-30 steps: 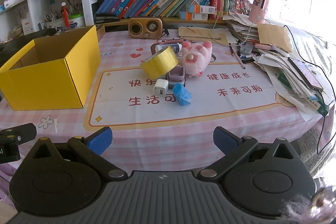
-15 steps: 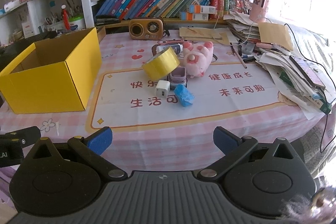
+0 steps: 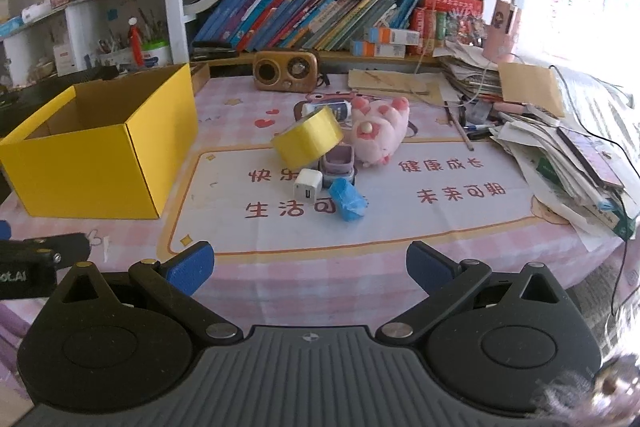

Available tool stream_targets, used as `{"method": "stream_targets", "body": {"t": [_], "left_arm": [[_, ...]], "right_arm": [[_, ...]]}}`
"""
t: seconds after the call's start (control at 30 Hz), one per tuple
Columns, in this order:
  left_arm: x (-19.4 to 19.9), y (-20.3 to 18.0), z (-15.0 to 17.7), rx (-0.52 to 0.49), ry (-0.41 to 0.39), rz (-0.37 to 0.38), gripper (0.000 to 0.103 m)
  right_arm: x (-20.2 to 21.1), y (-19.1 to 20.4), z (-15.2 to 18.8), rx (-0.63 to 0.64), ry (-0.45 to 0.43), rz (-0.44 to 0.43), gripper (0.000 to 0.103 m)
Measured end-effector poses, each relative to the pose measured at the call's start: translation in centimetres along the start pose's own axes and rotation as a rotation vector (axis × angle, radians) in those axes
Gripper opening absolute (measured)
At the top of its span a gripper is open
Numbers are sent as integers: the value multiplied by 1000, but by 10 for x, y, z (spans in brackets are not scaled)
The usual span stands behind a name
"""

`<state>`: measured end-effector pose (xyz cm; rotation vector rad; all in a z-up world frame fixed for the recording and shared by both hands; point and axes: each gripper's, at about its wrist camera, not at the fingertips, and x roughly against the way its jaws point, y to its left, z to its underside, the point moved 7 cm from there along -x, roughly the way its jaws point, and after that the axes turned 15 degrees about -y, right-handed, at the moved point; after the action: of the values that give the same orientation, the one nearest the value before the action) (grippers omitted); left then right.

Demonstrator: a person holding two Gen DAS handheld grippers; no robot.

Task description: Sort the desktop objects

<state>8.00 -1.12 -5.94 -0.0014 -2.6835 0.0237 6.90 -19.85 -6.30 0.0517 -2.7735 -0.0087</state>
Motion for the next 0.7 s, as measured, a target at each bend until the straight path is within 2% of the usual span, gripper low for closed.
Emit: {"method": "stream_targets", "body": {"t": [0.17, 0.37, 0.7], "left_arm": [[-8, -14, -5, 6, 5, -9, 102], [-21, -32, -11, 23, 11, -32, 102], [-44, -65, -19, 65, 11, -82, 102]], "right_arm": [[-11, -12, -4, -20, 25, -30, 103], [-26, -25, -12, -31, 30, -106, 103], [-67, -67, -21, -13, 87, -101, 103]]}}
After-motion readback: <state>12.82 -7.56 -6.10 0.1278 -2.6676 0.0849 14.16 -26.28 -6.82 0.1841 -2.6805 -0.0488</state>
